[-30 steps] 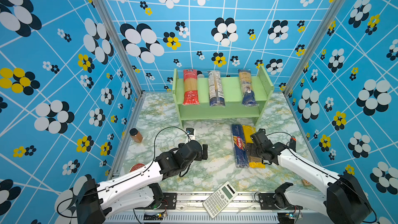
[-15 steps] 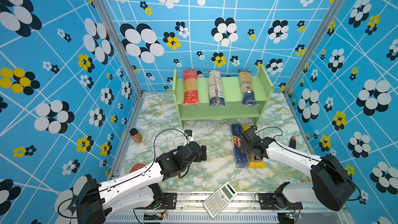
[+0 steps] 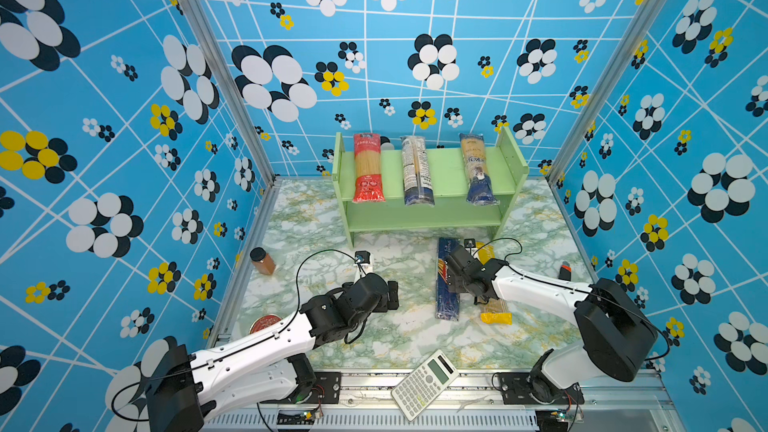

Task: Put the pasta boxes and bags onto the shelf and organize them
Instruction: 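Push the Barilla box away from the Pastatime bag with the right gripper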

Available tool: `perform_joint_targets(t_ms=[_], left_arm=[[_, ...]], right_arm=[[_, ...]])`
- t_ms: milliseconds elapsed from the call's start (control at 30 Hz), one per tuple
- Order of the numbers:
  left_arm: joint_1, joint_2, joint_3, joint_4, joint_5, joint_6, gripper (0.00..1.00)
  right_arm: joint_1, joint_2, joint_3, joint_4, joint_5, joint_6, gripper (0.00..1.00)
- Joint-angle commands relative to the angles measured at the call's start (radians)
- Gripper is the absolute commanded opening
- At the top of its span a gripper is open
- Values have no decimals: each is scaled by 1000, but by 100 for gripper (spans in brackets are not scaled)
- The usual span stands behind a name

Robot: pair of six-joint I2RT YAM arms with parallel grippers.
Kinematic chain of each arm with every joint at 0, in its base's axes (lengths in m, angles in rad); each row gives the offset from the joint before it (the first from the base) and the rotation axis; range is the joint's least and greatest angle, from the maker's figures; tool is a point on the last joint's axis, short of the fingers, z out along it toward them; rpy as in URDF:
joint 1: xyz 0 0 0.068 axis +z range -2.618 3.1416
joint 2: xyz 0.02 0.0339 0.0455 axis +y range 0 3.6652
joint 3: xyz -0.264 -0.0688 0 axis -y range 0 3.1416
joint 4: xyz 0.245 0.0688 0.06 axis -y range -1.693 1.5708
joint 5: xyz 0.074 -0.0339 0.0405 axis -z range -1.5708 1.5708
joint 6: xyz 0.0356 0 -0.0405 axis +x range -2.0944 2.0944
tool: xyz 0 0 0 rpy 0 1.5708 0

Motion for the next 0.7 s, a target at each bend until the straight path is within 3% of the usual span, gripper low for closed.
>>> perform_joint_targets(t_ms=[0, 367, 667], left_arm=[[8, -1, -24, -7, 3, -9, 99], [8, 0, -89, 101, 20, 18, 99], [0, 19, -156, 268, 100, 92, 99]], right_arm=[[23, 34, 30, 17, -21, 4, 99], [60, 90, 56, 92, -121, -45, 99], [60, 16, 3, 167, -171, -72, 99]])
